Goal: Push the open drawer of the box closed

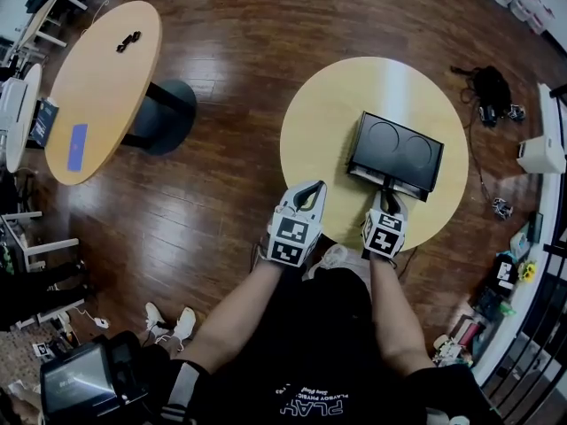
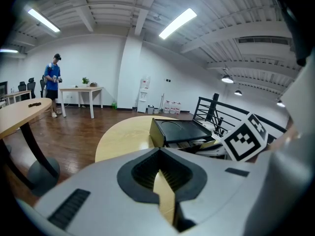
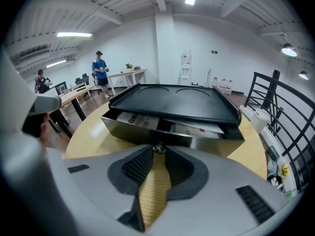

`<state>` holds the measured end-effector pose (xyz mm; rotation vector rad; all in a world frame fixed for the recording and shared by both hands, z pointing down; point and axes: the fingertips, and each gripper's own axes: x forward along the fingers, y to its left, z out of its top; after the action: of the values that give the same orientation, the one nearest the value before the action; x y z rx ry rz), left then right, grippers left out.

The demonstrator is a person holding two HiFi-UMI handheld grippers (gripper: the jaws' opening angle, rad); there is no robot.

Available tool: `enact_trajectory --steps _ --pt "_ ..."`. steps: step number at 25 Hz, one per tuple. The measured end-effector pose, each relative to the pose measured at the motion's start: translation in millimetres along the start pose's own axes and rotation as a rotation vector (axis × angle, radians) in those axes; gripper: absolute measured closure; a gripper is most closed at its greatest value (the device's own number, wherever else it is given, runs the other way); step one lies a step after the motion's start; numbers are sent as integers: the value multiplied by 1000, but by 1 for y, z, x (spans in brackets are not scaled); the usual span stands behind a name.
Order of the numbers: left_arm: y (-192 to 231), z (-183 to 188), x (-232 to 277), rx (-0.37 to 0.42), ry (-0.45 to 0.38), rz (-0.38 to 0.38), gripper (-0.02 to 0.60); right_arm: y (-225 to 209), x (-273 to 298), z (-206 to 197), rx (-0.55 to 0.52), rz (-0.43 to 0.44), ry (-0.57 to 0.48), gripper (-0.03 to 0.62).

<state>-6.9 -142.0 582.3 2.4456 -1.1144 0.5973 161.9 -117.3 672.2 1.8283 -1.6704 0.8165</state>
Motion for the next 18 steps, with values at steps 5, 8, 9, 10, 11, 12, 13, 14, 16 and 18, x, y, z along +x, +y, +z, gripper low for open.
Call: enact_trajectory --steps 5,8,9,10,11,12,13,14,16,18 --pt "1 1 3 7 6 8 584 -3 7 7 -8 -5 -6 514" --pt "2 3 4 5 4 11 584 -4 9 11 -13 -5 -9 514" --pt "2 3 4 4 3 12 584 -5 10 13 -13 -6 -11 514" --pt "2 3 4 3 4 13 584 -5 11 15 -13 -6 -13 514" --pt "3 3 5 2 5 15 584 -5 12 17 -12 -5 -17 514" --pt "3 2 5 1 9 18 584 -6 13 19 -12 -3 -21 514" --pt "4 0 5 0 12 20 584 -6 15 22 -11 -1 -24 514" --pt "4 -1 6 -2 16 22 584 -6 16 24 -11 2 -27 514" --pt "4 -2 5 -3 18 24 584 -7 17 26 -14 5 -29 514" --pt "3 -2 4 -5 18 26 584 -7 17 26 -20 4 -33 514"
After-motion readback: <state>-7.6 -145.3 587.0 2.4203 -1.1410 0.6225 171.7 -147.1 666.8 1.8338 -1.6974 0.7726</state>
